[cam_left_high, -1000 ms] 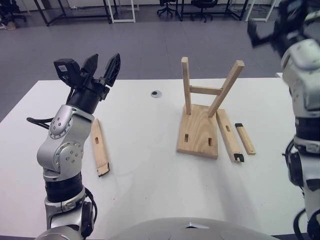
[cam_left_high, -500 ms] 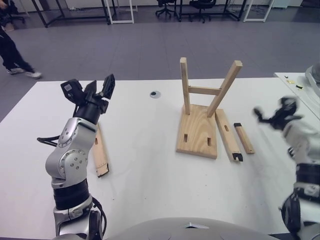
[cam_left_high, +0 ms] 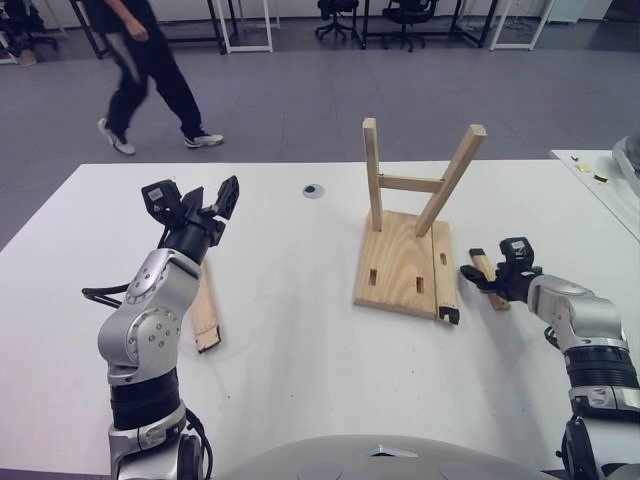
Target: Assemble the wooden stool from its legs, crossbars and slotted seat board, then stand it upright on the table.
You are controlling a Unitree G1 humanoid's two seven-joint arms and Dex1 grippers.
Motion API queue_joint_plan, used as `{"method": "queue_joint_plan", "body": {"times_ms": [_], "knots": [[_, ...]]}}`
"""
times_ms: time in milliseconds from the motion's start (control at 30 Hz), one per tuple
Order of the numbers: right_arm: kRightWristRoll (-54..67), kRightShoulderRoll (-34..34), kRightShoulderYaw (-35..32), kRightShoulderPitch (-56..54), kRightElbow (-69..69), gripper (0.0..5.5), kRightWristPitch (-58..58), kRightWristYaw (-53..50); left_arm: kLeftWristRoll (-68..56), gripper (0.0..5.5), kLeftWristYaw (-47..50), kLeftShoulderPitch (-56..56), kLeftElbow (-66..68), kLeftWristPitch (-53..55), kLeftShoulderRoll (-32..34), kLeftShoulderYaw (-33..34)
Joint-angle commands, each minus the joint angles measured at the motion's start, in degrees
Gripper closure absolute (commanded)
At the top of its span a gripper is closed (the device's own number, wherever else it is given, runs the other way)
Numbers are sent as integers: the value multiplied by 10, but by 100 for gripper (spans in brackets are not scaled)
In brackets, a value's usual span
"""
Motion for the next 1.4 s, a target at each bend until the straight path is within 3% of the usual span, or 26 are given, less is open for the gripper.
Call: {"method": "queue_joint_plan", "body": {"times_ms": [33,300,567,800,1000,1167,1267,1400], "knots": [[32,32,-17,52,-21,159,99,-3,9,157,17,17,-13,26,-5,-9],[34,45,-38,64,-25,289,133,-20,13,157,70,39,-37,111,-18,-17],[34,64,-52,70,-40,417,139,-40,-37,157,84,39,-60,143,-44,26],[39,94,-91,78,-67,417,124,-73,-15,157,42,34,-47,98,-35,8],[16,90,-156,-40,-137,417,-65,-147,-49,157,-11,-61,10,89,21,59],[-25,81,-89,-226,-246,418,-186,-167,-93,157,-79,-282,84,124,71,21],[-9,108,-1,-285,-313,418,-226,-108,-191,157,-84,-402,97,177,27,-8],[-7,130,58,-279,-318,418,-241,-66,-241,157,-97,-443,85,192,-8,-47]]}}
